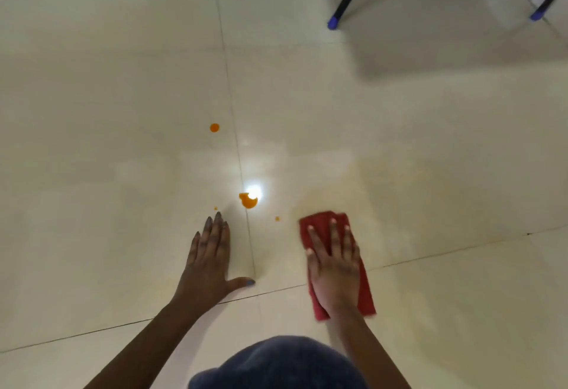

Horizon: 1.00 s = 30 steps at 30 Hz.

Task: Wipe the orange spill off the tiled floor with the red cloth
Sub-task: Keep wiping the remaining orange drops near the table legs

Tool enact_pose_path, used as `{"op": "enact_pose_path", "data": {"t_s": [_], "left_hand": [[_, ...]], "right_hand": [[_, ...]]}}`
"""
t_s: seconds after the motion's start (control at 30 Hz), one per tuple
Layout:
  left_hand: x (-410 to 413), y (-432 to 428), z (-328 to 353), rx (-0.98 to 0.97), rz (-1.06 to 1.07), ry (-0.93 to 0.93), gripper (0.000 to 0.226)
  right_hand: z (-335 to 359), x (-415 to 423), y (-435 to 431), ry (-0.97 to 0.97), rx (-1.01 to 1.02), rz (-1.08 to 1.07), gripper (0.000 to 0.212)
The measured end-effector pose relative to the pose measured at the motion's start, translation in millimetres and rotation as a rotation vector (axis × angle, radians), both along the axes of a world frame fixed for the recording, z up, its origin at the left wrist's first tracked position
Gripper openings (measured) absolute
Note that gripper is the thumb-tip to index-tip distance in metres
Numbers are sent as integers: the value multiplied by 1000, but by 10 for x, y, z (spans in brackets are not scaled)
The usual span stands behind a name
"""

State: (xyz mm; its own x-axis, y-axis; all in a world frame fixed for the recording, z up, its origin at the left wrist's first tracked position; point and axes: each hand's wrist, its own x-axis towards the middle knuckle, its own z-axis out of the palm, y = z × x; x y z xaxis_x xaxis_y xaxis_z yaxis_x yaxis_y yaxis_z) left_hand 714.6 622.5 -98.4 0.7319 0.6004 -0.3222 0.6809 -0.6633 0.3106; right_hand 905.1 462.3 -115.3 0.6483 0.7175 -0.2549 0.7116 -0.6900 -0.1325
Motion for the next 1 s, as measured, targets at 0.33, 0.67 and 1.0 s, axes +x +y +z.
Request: {"op": "enact_pose_path", "data": {"t_s": [0.33,0.67,1.0], "left_hand": [[-204,237,-228,-5,119,25,128],[-508,361,-228,-2,286,51,135],[-621,413,-280,-2,255,68,136]], "right_hand": [[-55,471,1272,-61,76,-235,51],[-103,-3,923,-61,114,273,52],[-111,-786,1524,15,146,623,51]]}}
